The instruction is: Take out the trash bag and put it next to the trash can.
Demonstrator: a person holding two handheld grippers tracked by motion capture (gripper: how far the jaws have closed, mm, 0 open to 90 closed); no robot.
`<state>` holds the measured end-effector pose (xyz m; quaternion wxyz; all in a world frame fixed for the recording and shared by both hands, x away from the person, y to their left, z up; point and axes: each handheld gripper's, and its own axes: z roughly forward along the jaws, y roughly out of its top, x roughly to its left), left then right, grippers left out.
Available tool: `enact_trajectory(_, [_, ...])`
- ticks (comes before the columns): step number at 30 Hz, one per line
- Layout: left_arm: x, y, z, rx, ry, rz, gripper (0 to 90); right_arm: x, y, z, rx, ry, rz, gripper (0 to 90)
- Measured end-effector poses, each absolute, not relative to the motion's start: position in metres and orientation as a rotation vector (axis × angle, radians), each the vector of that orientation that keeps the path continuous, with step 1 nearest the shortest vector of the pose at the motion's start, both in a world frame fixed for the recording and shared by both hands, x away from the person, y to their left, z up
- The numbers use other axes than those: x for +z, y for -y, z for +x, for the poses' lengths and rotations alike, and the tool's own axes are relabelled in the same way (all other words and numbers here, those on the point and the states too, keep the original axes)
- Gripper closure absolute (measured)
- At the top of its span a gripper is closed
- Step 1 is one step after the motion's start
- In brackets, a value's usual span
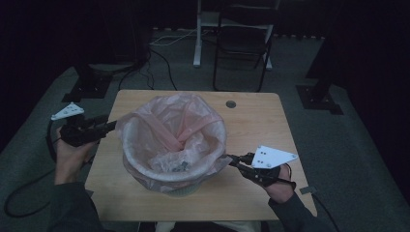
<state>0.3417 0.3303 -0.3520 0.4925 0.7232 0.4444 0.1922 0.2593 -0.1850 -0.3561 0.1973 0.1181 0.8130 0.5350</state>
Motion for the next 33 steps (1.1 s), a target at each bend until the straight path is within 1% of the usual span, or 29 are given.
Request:
enact_trajectory(3, [-0.351,-0.330,0.342,0.466,-1.078,1.752,42.1,-0.355,0.187,0.258,1.532,-2.272,0.323,89.5])
enact_trajectory(4, [-0.351,-0.330,0.342,0.465,-1.078,1.754,42.1,-0.358,0.190,0.260,1.565,-2.288,0.334,84.1])
enact_trajectory(5, [-0.351,-0.330,0.342,0.465,-1.078,1.754,42.1,-0.358,0.190,0.260,1.565,-2.288,0.334,84.1])
enact_trajectory(6, [-0.351,-0.329,0.342,0.465,-1.076,1.758,42.0,-0.363,0.191,0.263,1.562,-2.291,0.363,64.8])
enact_trajectory(8, [-0.351,-0.328,0.342,0.465,-1.075,1.758,41.9,-0.371,0.188,0.265,1.510,-2.312,0.395,53.0])
enact_trajectory(9, [-0.351,-0.328,0.342,0.464,-1.074,1.759,41.9,-0.375,0.185,0.265,1.481,-2.320,0.403,48.0])
enact_trajectory(13, [-0.351,-0.326,0.342,0.462,-1.072,1.767,41.8,-0.384,0.174,0.264,1.415,-2.317,0.390,42.1])
enact_trajectory(16, [-0.352,-0.326,0.343,0.461,-1.071,1.770,41.7,-0.382,0.171,0.264,1.439,-2.277,0.387,45.0])
enact_trajectory(18, [-0.352,-0.326,0.343,0.460,-1.072,1.767,41.6,-0.380,0.170,0.264,1.452,-2.259,0.373,54.8])
enact_trajectory(19, [-0.352,-0.326,0.343,0.460,-1.072,1.766,41.6,-0.380,0.171,0.263,1.458,-2.268,0.350,63.2])
enact_trajectory(21, [-0.352,-0.327,0.342,0.460,-1.071,1.767,41.6,-0.379,0.171,0.259,1.473,-2.275,0.291,75.4])
enact_trajectory(23, [-0.351,-0.327,0.342,0.461,-1.070,1.765,41.5,-0.377,0.174,0.256,1.535,-2.284,0.250,81.3])
enact_trajectory(25, [-0.351,-0.327,0.342,0.461,-1.069,1.764,41.5,-0.375,0.176,0.255,1.565,-2.276,0.231,82.3])
enact_trajectory(26, [-0.351,-0.327,0.342,0.463,-1.069,1.763,41.5,-0.368,0.182,0.253,1.610,-2.248,0.208,82.6])
enact_trajectory(33, [-0.349,-0.326,0.341,0.463,-1.061,1.757,41.5,-0.347,0.197,0.255,1.738,-2.134,0.219,81.6])
